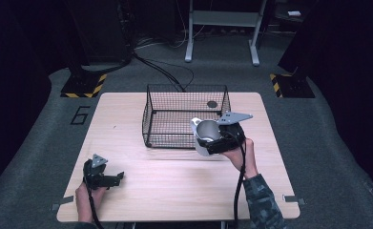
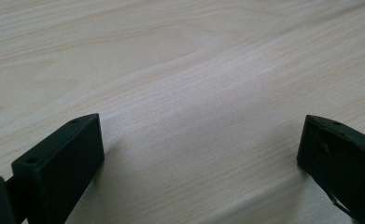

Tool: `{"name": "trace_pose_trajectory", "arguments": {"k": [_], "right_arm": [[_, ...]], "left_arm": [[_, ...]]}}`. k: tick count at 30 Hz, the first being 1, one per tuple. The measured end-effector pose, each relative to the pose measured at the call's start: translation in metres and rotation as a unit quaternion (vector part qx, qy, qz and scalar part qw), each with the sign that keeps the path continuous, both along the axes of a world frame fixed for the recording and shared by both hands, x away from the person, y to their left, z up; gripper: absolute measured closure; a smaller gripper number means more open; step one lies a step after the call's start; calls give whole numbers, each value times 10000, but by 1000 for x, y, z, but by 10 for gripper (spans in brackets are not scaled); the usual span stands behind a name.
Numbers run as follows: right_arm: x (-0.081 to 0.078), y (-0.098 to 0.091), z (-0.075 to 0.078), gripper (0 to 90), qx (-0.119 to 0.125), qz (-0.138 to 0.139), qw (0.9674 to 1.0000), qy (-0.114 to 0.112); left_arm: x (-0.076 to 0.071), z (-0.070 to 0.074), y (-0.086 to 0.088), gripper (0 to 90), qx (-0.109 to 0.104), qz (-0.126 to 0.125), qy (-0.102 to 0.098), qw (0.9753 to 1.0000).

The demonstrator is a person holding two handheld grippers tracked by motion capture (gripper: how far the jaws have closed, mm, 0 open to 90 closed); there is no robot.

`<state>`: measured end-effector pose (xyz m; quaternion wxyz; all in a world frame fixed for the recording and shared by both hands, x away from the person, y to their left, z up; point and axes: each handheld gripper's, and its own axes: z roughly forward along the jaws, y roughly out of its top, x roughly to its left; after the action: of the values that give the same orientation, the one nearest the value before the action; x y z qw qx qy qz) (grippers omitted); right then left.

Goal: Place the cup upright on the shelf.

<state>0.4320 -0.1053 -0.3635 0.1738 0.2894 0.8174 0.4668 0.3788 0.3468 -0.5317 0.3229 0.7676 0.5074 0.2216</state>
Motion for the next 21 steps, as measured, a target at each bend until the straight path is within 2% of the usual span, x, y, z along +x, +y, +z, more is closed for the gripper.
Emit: {"name": "trace_pose_trajectory", "arguments": {"k": [11,21], "right_arm": [[15,11,14,60,20,-4,10000,11],[35,16,22,60,54,-18,10000,-25]], "left_arm": [[0,0,0,5,-2,0,-6,10000],[0,0,0,5,-25,23,-3,10000]]}}
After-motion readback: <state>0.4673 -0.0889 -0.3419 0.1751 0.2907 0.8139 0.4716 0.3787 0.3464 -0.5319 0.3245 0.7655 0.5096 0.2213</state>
